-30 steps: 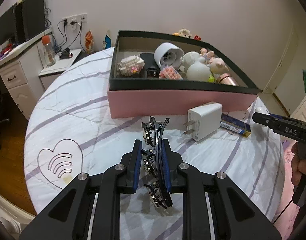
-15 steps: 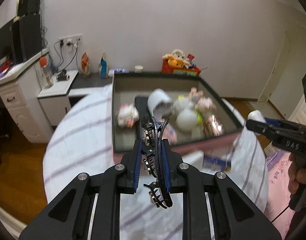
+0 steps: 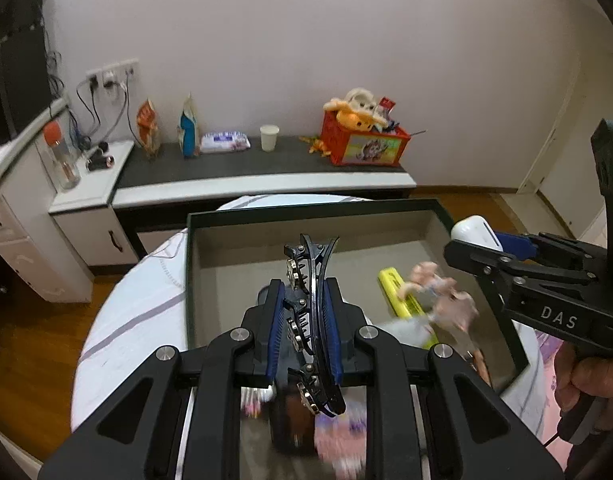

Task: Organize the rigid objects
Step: 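Carry the hair clip and earbud case into the tray box and release both, then withdraw both tools from the tray box back over the table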

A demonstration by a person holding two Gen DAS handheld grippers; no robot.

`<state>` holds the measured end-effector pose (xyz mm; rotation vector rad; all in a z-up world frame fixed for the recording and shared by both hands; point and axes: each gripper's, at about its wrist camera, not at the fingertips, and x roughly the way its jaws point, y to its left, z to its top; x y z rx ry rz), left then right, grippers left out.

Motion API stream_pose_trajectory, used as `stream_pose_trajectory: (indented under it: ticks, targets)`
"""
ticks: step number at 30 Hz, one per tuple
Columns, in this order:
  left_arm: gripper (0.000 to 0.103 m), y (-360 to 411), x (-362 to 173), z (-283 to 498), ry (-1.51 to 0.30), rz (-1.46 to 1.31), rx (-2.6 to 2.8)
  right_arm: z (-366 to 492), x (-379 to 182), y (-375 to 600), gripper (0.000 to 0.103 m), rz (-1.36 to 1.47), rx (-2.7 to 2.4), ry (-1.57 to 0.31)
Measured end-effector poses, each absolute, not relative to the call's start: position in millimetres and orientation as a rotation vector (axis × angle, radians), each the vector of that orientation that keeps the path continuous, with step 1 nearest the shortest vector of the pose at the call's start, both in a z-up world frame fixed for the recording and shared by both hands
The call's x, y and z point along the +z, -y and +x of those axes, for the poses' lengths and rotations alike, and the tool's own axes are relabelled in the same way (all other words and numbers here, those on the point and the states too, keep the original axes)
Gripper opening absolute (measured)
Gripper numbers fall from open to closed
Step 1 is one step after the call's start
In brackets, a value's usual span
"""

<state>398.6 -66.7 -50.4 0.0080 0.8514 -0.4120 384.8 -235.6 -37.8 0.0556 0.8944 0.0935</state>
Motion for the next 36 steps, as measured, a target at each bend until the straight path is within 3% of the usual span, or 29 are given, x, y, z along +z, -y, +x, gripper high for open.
stream_pose_trajectory:
  ticks: [8, 22, 23, 24, 26, 28, 30, 33, 36]
  targets:
    - [0.019, 86, -75, 446, -0.923, 0.008, -0.399, 438, -69, 237, 0.045, 0.042, 0.086, -0.990]
    - [0.021, 99, -95, 465, -0.996, 0.053, -0.370, 464, -99, 238, 0.045, 0.026, 0.061, -1.094]
    - [0.026, 99, -95, 465, -1.000, 0.058, -0.361, 464, -101, 237, 0.047, 0.019, 0.063, -1.102]
    - [0.044, 100, -96, 465, -1.003, 0.063, -0.352, 464, -100, 236, 0.050, 0.021, 0.064, -1.100]
    - [0.067, 99, -95, 465, -0.998, 0.077, -0.325, 462, -98, 239, 0.075, 0.032, 0.056, -1.083]
    - [0.075, 97, -92, 462, -0.989, 0.078, -0.320, 460, -93, 244, 0.079, 0.038, 0.036, -1.060]
    - [0.094, 94, -91, 461, -0.987, 0.080, -0.306, 459, -90, 247, 0.079, 0.055, 0.041, -1.059]
    - [0.099, 94, -86, 455, -0.986, 0.076, -0.317, 454, -86, 248, 0.081, 0.053, 0.035, -1.053]
    - [0.101, 93, -79, 448, -0.993, 0.062, -0.325, 448, -84, 249, 0.090, 0.053, 0.028, -1.056]
